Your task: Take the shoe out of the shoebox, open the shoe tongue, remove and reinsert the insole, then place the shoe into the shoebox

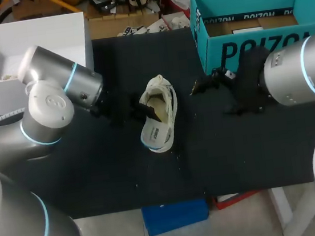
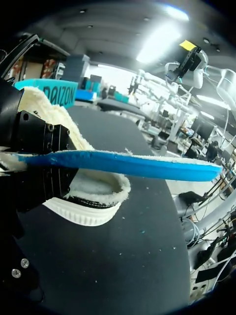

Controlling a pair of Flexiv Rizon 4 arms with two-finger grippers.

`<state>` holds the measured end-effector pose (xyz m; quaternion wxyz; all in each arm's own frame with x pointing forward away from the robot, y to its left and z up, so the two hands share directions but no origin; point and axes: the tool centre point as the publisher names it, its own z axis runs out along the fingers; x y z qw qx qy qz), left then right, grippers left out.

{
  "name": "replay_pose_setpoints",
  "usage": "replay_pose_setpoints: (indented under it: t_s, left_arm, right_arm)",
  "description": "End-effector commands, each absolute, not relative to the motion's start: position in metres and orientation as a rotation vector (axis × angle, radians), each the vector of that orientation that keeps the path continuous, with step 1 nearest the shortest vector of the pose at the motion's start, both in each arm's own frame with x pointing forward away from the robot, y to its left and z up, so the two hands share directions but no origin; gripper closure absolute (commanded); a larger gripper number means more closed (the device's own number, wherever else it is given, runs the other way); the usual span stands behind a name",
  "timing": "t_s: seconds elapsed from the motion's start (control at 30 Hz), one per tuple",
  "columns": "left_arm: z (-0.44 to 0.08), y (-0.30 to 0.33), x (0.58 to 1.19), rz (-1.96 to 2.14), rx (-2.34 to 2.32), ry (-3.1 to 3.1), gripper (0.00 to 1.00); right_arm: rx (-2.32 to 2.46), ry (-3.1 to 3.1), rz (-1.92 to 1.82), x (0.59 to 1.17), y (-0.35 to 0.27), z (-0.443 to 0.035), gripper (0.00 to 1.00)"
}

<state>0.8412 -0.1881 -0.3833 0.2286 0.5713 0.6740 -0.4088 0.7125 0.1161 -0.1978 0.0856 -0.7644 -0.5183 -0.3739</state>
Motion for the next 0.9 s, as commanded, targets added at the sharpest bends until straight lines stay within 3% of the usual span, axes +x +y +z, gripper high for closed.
replay_pose_setpoints:
  t_s: [0.03, 0.37, 0.43, 0.5, 0.53, 0.57, 0.9]
  left_arm:
    - [-0.391, -0.197, 0.849, -1.113, 1.573, 1.874, 1.00]
    - [-0.390, -0.197, 0.853, -1.068, 1.569, 1.892, 1.00]
    - [-0.389, -0.196, 0.854, -1.057, 1.573, 1.898, 0.67]
    - [-0.387, -0.195, 0.854, -1.050, 1.577, 1.900, 0.53]
    - [-0.386, -0.194, 0.853, -1.048, 1.578, 1.900, 0.35]
    - [-0.384, -0.193, 0.853, -1.043, 1.586, 1.898, 0.27]
    - [-0.372, -0.187, 0.831, -1.068, 1.668, 1.842, 0.46]
  right_arm:
    - [-2.286, -1.545, -1.115, 0.712, 0.118, -0.198, 0.00]
    - [-2.286, -1.545, -1.115, 0.712, 0.118, -0.198, 0.00]
    - [-2.286, -1.545, -1.115, 0.712, 0.118, -0.198, 0.00]
    - [-2.286, -1.545, -1.115, 0.712, 0.118, -0.198, 0.00]
    - [-2.286, -1.545, -1.115, 0.712, 0.118, -0.198, 0.00]
    - [-2.286, -1.545, -1.115, 0.712, 0.118, -0.198, 0.00]
    - [-2.286, -1.545, -1.115, 0.712, 0.118, -0.198, 0.00]
